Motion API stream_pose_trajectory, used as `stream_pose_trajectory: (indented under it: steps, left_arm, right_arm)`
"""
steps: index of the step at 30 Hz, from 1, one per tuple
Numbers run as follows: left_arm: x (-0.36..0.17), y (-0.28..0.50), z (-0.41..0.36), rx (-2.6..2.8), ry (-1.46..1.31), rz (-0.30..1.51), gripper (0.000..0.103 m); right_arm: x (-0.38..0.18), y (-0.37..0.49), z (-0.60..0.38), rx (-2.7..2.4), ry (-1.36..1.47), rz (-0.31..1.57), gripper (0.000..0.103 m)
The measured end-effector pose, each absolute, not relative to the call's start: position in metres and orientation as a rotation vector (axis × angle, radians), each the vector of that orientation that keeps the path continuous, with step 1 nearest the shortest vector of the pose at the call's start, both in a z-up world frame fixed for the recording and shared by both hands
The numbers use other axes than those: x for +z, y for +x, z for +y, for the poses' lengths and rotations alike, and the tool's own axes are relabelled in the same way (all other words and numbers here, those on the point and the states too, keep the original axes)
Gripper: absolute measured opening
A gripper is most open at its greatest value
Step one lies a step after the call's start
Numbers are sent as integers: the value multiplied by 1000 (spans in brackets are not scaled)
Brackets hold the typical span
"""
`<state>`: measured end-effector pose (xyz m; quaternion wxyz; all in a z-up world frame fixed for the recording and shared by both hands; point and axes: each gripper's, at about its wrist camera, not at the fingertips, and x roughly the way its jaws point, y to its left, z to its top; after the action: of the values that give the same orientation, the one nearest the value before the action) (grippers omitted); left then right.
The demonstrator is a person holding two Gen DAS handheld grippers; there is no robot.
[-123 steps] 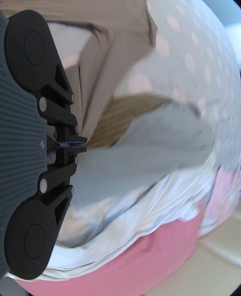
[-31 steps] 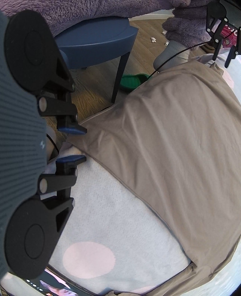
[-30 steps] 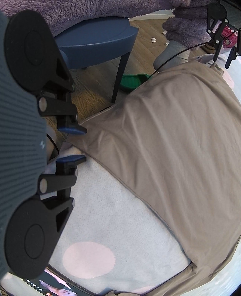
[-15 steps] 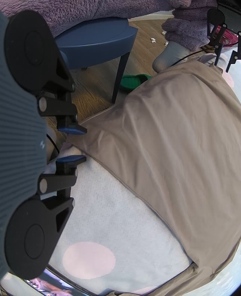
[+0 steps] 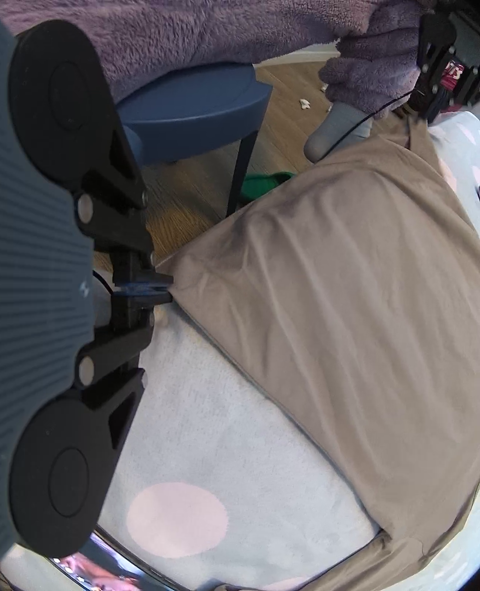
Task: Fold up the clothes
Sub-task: 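Lift and flip the taupe shirt over onto the bed with both grippers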
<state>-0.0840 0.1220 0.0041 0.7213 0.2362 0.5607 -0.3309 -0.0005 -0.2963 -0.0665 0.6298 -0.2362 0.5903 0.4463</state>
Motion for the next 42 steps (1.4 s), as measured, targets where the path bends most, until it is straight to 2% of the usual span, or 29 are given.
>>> stream_pose_trajectory:
  steps: [4, 8, 17, 19, 24, 28, 31, 33, 35, 37, 42]
  left_arm:
    - [14, -85, 160, -577, 318, 1351, 0]
    - [4, -78, 183, -464, 224, 1388, 0]
    - [-47, -68, 179, -436, 355, 1597, 0]
    - [-42, -64, 181, -469, 339, 1557, 0]
    - [-19, -45, 188, -402, 275, 1397, 0]
    - [-10, -21, 200, -305, 179, 1292, 6]
    - [-13, -3, 202, -255, 91, 1237, 16]
    - [-16, 10, 201, -233, 50, 1208, 17]
    - [-19, 24, 201, -212, 10, 1177, 18]
    - [-23, 40, 202, -196, -50, 1147, 18]
    - [-22, 84, 204, -147, -207, 1099, 23]
  right_arm:
    - [-57, -1, -279, 1084, -537, 1413, 1]
    - [-53, -3, -277, 1104, -553, 1455, 1]
    - [-72, -9, -280, 1068, -653, 1569, 0]
    - [-66, -7, -283, 1061, -629, 1558, 4]
    - [-46, 9, -292, 1008, -566, 1469, 5]
    - [-35, 26, -294, 895, -503, 1384, 6]
    - [-28, 40, -297, 795, -452, 1317, 7]
    - [-23, 49, -299, 729, -418, 1271, 7]
    - [-18, 59, -301, 663, -384, 1225, 12]
    - [-16, 71, -303, 598, -340, 1192, 31]
    - [-19, 110, -308, 436, -197, 1153, 31]
